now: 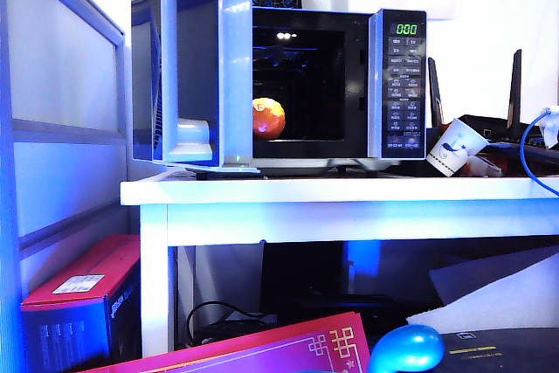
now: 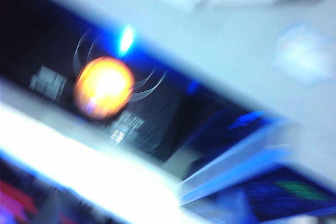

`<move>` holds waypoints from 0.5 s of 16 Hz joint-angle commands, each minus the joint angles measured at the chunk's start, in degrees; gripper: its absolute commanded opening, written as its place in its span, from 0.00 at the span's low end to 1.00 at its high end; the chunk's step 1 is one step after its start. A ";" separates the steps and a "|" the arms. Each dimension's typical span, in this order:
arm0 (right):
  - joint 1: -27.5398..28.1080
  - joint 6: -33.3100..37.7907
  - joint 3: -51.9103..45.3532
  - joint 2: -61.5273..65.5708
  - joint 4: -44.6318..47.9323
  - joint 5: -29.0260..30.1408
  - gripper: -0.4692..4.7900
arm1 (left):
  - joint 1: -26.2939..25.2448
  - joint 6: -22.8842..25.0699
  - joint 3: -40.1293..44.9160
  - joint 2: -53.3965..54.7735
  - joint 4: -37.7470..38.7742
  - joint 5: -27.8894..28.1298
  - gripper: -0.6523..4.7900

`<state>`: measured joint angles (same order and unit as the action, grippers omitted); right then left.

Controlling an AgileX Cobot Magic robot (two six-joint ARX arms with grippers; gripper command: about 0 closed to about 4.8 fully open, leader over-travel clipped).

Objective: Open the microwave door, place the orange inside the microwave, then close the microwave door.

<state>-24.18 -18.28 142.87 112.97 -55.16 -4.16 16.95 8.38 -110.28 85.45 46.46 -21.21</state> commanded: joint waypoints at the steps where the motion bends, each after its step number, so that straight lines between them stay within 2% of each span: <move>1: -0.07 -0.17 0.22 -4.04 2.40 -0.26 0.54 | 0.07 1.55 -0.22 -0.22 6.49 4.31 0.11; 2: -0.07 -0.17 0.22 -5.09 3.21 -0.28 0.39 | 0.07 2.47 -0.22 -0.22 8.74 4.76 0.11; 3: -0.07 -0.17 0.24 -6.03 4.28 -0.28 0.17 | 0.07 2.93 -0.22 -0.22 10.82 5.70 0.11; 4: -0.07 -0.15 0.24 -6.62 5.35 -0.31 0.08 | 0.07 3.65 -0.22 -0.20 12.74 6.71 0.11; 8: -0.07 0.98 0.26 -8.44 8.39 -0.42 0.08 | 0.07 4.15 -0.04 2.21 15.91 5.68 0.11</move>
<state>-24.21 -18.20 142.87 105.34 -48.49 -4.49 16.93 11.99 -110.28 87.24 61.95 -14.39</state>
